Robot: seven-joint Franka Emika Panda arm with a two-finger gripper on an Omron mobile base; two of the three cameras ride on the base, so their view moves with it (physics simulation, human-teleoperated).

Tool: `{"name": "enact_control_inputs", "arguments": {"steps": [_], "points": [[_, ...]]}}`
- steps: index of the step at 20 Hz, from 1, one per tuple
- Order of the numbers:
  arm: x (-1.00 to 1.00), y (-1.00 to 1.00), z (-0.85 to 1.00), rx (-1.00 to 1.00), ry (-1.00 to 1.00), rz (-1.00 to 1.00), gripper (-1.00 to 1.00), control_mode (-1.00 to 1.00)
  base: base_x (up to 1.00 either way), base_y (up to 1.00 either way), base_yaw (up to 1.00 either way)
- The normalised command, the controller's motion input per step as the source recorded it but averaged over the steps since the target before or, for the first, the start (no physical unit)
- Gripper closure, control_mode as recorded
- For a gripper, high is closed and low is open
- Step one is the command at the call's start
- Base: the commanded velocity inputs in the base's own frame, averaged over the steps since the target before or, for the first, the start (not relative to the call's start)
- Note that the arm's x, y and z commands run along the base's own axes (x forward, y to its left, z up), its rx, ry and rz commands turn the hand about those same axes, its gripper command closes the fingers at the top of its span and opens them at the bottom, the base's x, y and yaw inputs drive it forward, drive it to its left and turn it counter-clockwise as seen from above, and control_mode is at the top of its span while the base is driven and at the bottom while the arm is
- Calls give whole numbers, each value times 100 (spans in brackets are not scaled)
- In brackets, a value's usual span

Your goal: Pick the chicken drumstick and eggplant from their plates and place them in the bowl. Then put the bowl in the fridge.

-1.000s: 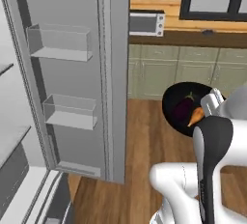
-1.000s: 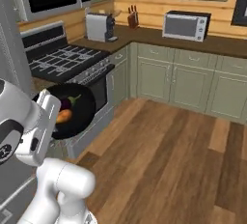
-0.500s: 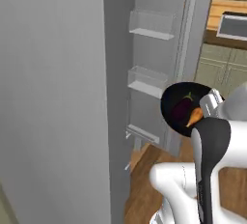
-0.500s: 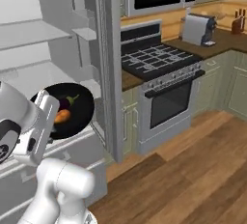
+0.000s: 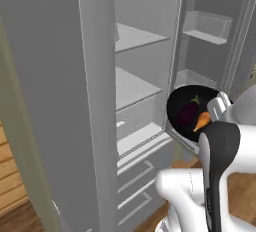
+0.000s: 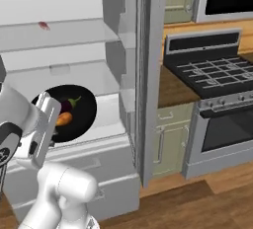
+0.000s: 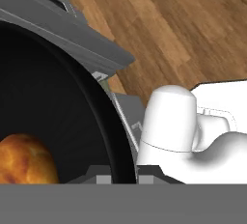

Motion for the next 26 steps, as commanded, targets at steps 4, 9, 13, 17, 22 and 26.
{"name": "enact_control_inputs", "arguments": {"steps": [4,9,13,17,22,26], "points": [[0,0,0,0,0,0,100,100,1,-8,54],[0,0,0,0,0,0,100,100,18,-36,56],[0,0,0,0,0,0,100,100,3,-20,45],[0,0,0,0,0,0,100,100,38,-15,35],[0,0,0,0,0,0,100,100,21,-36,11],[0,0,0,0,0,0,100,100,2,-16,-4]]}}
